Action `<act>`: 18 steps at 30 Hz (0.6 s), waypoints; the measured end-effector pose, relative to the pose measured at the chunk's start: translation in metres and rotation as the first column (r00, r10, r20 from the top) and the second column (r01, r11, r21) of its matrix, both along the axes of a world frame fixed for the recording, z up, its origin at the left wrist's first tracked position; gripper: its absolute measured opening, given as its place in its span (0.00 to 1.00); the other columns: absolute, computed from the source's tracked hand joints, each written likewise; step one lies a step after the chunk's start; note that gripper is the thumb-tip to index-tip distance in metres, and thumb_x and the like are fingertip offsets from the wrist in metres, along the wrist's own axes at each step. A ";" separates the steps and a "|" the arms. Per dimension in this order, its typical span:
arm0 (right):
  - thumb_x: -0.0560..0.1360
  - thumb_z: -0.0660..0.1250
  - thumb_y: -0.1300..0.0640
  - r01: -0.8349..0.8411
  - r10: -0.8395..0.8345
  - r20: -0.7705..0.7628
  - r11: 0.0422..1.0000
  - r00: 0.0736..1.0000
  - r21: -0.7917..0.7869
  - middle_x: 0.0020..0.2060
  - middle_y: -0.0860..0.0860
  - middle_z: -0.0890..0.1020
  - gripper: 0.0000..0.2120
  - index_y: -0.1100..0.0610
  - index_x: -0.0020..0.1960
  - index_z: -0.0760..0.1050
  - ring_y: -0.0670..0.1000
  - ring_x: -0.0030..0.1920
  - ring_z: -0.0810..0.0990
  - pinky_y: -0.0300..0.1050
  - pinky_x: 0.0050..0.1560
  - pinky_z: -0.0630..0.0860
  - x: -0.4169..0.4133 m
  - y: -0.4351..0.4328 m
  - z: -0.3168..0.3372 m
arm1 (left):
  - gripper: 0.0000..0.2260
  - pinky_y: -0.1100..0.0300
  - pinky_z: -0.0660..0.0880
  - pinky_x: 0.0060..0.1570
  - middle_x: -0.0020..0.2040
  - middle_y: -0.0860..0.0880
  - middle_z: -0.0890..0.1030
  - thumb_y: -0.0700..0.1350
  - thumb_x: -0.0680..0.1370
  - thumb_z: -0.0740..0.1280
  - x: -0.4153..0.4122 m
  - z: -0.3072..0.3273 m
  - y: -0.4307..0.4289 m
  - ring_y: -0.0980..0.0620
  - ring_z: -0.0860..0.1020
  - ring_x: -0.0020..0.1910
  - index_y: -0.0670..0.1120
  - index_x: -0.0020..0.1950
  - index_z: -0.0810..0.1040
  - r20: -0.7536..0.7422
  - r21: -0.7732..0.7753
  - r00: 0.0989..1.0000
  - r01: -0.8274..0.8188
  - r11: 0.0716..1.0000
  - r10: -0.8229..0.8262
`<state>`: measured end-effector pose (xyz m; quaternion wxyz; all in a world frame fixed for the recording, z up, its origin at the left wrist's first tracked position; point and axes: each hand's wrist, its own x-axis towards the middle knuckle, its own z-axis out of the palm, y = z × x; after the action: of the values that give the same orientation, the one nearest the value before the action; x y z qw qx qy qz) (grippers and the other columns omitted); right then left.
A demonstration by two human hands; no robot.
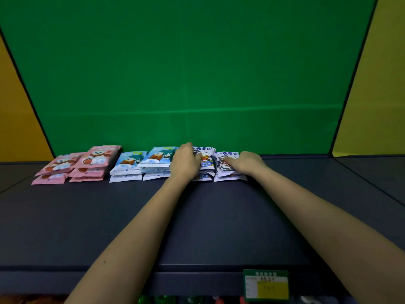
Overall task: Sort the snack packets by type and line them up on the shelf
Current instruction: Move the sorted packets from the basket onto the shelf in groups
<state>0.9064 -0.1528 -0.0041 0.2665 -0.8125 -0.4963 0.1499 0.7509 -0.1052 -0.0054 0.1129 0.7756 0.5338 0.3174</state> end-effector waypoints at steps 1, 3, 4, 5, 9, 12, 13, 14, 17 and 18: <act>0.76 0.57 0.38 -0.006 0.007 0.077 1.000 0.997 -0.013 0.63 0.61 0.74 0.30 0.64 0.62 0.72 0.61 0.63 0.72 0.50 0.58 0.71 0.000 -0.003 0.002 | 0.15 0.51 0.68 0.55 0.60 0.38 0.75 0.43 0.79 0.60 -0.002 0.000 -0.001 0.41 0.71 0.60 0.36 0.62 0.71 -0.017 0.049 1.000 0.005 0.999 -0.004; 0.77 0.55 0.40 -0.014 0.012 0.188 1.000 0.982 0.006 0.66 0.61 0.71 0.30 0.64 0.66 0.68 0.61 0.66 0.69 0.52 0.61 0.70 0.001 -0.015 0.012 | 0.15 0.52 0.66 0.58 0.62 0.39 0.73 0.41 0.79 0.59 -0.006 0.004 -0.007 0.42 0.69 0.62 0.37 0.64 0.71 -0.044 0.173 0.999 0.037 0.984 -0.030; 0.78 0.55 0.42 -0.028 0.020 0.232 0.999 0.972 0.029 0.66 0.60 0.71 0.28 0.63 0.67 0.67 0.61 0.66 0.69 0.52 0.62 0.69 0.002 -0.023 0.017 | 0.14 0.53 0.65 0.58 0.62 0.40 0.73 0.41 0.80 0.59 -0.008 0.008 -0.010 0.43 0.68 0.63 0.38 0.64 0.72 -0.052 0.234 0.997 0.067 0.970 -0.056; 0.78 0.56 0.43 -0.048 0.031 0.280 0.997 0.960 0.056 0.66 0.59 0.71 0.26 0.62 0.67 0.68 0.60 0.66 0.70 0.52 0.62 0.70 0.003 -0.030 0.023 | 0.14 0.53 0.65 0.57 0.62 0.41 0.73 0.41 0.80 0.58 -0.009 0.013 -0.015 0.43 0.69 0.63 0.39 0.63 0.72 -0.067 0.288 0.994 0.100 0.952 -0.084; 0.77 0.59 0.49 -0.111 0.054 0.403 0.986 0.914 0.120 0.62 0.53 0.77 0.16 0.52 0.61 0.75 0.58 0.61 0.75 0.49 0.57 0.72 0.009 -0.074 0.035 | 0.10 0.54 0.69 0.48 0.57 0.45 0.78 0.44 0.79 0.59 -0.010 0.030 -0.042 0.44 0.74 0.56 0.43 0.56 0.76 -0.154 0.367 0.974 0.215 0.905 -0.169; 0.77 0.59 0.49 -0.093 0.014 0.406 0.980 0.914 0.177 0.59 0.50 0.80 0.13 0.49 0.58 0.77 0.57 0.59 0.76 0.49 0.55 0.73 0.012 -0.112 0.033 | 0.10 0.56 0.68 0.43 0.53 0.47 0.80 0.46 0.78 0.59 -0.003 0.032 -0.063 0.44 0.77 0.52 0.45 0.53 0.77 -0.223 0.367 0.948 0.299 0.881 -0.229; 0.77 0.60 0.49 -0.083 -0.003 0.406 0.978 0.914 0.194 0.58 0.50 0.80 0.13 0.49 0.58 0.77 0.56 0.58 0.76 0.50 0.56 0.73 0.014 -0.125 0.031 | 0.10 0.55 0.68 0.43 0.53 0.47 0.80 0.46 0.78 0.59 0.000 0.030 -0.072 0.43 0.77 0.52 0.45 0.52 0.77 -0.237 0.364 0.938 0.326 0.873 -0.251; 0.77 0.60 0.49 -0.072 -0.018 0.405 0.976 0.914 0.206 0.57 0.49 0.80 0.12 0.49 0.58 0.77 0.56 0.58 0.77 0.50 0.55 0.73 0.015 -0.139 0.028 | 0.10 0.55 0.69 0.43 0.53 0.47 0.80 0.46 0.78 0.59 0.003 0.028 -0.081 0.43 0.77 0.52 0.45 0.52 0.78 -0.241 0.362 0.930 0.351 0.863 -0.277; 0.76 0.61 0.49 -0.044 -0.061 0.413 0.970 0.908 0.239 0.55 0.47 0.80 0.12 0.47 0.58 0.76 0.54 0.57 0.77 0.50 0.55 0.73 0.023 -0.182 0.022 | 0.09 0.55 0.69 0.43 0.52 0.47 0.81 0.47 0.78 0.60 0.016 0.021 -0.114 0.43 0.77 0.51 0.45 0.51 0.77 -0.252 0.360 0.899 0.430 0.828 -0.357; 0.76 0.62 0.49 -0.033 -0.077 0.421 0.968 0.904 0.248 0.55 0.47 0.80 0.12 0.47 0.58 0.75 0.54 0.57 0.77 0.50 0.54 0.73 0.026 -0.197 0.020 | 0.09 0.55 0.69 0.43 0.52 0.47 0.80 0.47 0.78 0.60 0.021 0.019 -0.125 0.43 0.77 0.51 0.45 0.51 0.77 -0.261 0.366 0.887 0.456 0.811 -0.381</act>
<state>0.9329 -0.3494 0.0163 0.2528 -0.7913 -0.5480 -0.0982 0.7723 -0.2306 0.0132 -0.0357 0.9048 0.2767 0.3217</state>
